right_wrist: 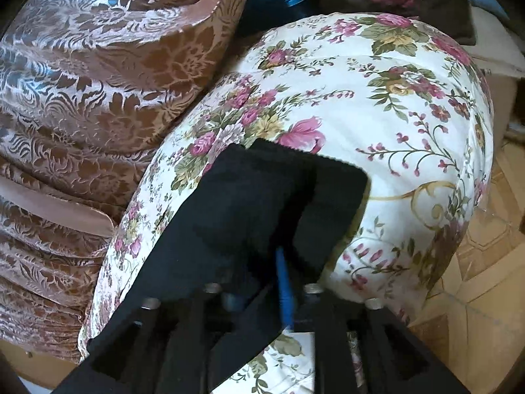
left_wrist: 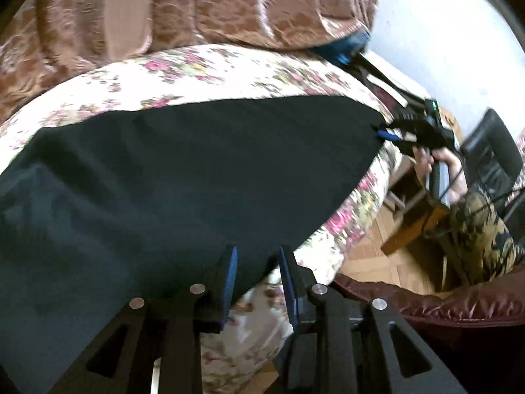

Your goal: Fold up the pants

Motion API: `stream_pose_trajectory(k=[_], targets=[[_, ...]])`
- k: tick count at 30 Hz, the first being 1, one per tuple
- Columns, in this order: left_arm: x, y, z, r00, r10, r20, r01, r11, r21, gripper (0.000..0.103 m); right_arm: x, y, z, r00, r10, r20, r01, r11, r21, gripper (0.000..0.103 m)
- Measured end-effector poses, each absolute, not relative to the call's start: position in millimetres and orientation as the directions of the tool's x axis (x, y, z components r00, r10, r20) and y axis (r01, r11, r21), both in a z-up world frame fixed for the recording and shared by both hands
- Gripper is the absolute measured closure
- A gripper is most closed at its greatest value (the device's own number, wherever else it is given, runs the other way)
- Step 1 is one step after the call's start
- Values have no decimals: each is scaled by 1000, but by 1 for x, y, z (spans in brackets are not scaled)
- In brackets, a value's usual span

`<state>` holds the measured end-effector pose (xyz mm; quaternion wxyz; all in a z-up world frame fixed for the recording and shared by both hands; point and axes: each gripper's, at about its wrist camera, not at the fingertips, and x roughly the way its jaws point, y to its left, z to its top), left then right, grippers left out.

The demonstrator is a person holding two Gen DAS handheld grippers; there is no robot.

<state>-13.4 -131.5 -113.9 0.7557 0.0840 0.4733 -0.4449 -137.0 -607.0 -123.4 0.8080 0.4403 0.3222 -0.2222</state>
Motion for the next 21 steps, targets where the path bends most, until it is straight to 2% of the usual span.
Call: stream_pose_trajectory(k=[5,7,8,9,12,17,21], targets=[[-21,-148,-125,124,-568,-813,786,556,-269,77,-135,-624,-124,701,-89,-708,649,491,581,71],[-18,-149,-127,117,-576,-809,782,556,-283,77,-130,-628,-124,686,-96,-722,662,495,563,92],[-17,-148,-127,117,-581,-805,779,557,-289,77,-126,-629,-123,678,-92,-729,664,503,554,94],[-15,-147,-126,117,-586,-802,774,559,-296,83,-123,-628,-119,671,-97,-735,665,516,540,96],[-14,-141,-124,132,-602,-788,773,560,-298,100,-122,-623,-100,687,-117,-718,641,564,521,96],[-15,-135,-116,95,-658,-747,777,518,-358,103,-141,-626,-79,701,-167,-694,640,577,507,97],[-18,-140,-117,67,-668,-741,789,490,-370,103,-152,-638,-109,653,-145,-744,694,509,510,97]])
